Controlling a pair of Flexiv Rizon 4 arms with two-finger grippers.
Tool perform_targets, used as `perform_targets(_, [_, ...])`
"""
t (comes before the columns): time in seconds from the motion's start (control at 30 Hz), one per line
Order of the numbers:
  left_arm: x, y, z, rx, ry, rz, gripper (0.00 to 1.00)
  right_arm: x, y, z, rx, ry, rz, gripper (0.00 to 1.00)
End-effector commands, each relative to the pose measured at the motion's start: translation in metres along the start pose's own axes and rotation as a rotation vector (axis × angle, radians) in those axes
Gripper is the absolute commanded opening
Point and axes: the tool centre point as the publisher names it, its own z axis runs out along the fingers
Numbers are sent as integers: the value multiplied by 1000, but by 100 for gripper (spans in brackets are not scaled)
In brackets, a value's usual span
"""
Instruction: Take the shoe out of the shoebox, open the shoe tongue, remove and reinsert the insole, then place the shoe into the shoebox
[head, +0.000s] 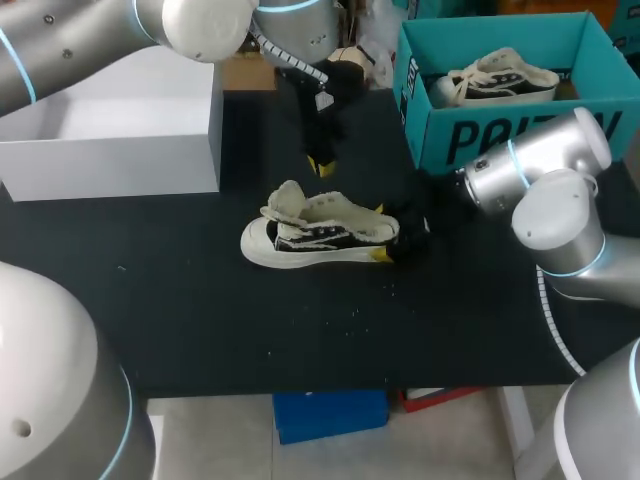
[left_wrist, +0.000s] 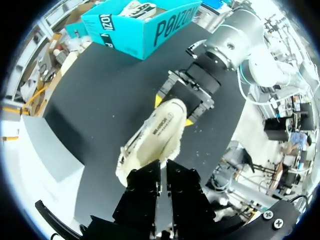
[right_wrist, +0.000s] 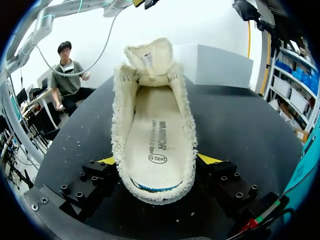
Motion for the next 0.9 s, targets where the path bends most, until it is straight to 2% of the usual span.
perform_targets(0.03, [-6,-5,1,-150,288,1031,0,-1,-1,2,0,0,1,0])
perform_targets(0.27, [-6,-5,1,-153,294,1051,0,-1,-1,2,0,0,1,0])
perform_targets(0.3, [-6,-6,4,-201,299,1076,0,-1,-1,2,0,0,1,0])
perform_targets(0.37, [-9,-7,9,-205,317,1163,0,-1,-1,2,0,0,1,0])
perform_targets(0.4, [-11,-7,13,-246,323,1116,0,-1,-1,2,0,0,1,0])
perform_targets(0.47, [-15,-6,16,-268,303,1121,0,-1,-1,2,0,0,1,0])
perform_targets(0.63, [-21,-8,26,-232,250,1156,0,-1,-1,2,0,0,1,0])
perform_targets(0.9, [-19,-15,49,-197,246,1100,0,-1,-1,2,0,0,1,0])
